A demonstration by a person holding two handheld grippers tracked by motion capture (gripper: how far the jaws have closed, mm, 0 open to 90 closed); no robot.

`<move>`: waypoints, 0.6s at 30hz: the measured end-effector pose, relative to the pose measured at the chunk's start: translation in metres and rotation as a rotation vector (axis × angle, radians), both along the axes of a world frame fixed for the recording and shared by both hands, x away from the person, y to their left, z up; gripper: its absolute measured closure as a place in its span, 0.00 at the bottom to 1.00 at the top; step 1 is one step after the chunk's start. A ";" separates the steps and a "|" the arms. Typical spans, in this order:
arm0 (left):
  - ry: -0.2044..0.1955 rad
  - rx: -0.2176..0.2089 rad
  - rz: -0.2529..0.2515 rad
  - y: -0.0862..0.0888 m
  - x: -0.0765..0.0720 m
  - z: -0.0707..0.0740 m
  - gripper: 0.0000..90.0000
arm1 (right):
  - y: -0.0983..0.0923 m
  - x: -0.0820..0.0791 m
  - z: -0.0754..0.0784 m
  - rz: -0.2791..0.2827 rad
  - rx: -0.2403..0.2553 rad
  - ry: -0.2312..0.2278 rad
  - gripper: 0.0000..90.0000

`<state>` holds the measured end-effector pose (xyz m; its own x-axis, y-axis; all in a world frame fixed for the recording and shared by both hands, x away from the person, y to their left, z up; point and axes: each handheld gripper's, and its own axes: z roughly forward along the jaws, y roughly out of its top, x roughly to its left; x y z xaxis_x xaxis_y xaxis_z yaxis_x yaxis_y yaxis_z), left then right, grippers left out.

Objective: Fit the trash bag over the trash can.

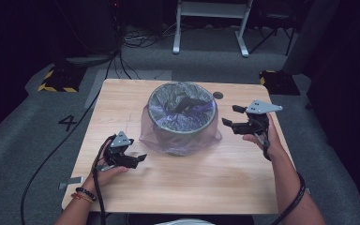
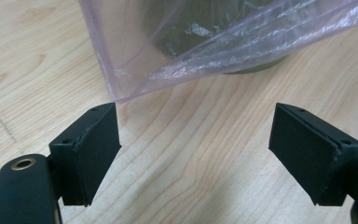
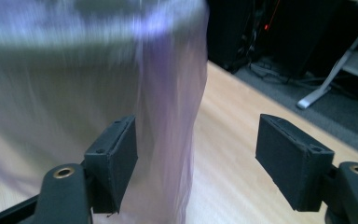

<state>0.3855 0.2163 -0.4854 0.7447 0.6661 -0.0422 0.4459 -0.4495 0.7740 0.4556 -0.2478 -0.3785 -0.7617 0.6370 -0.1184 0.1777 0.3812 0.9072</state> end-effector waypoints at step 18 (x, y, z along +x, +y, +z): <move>0.036 0.089 -0.026 -0.014 -0.016 -0.018 0.19 | 0.062 0.008 0.056 0.109 0.028 -0.046 0.34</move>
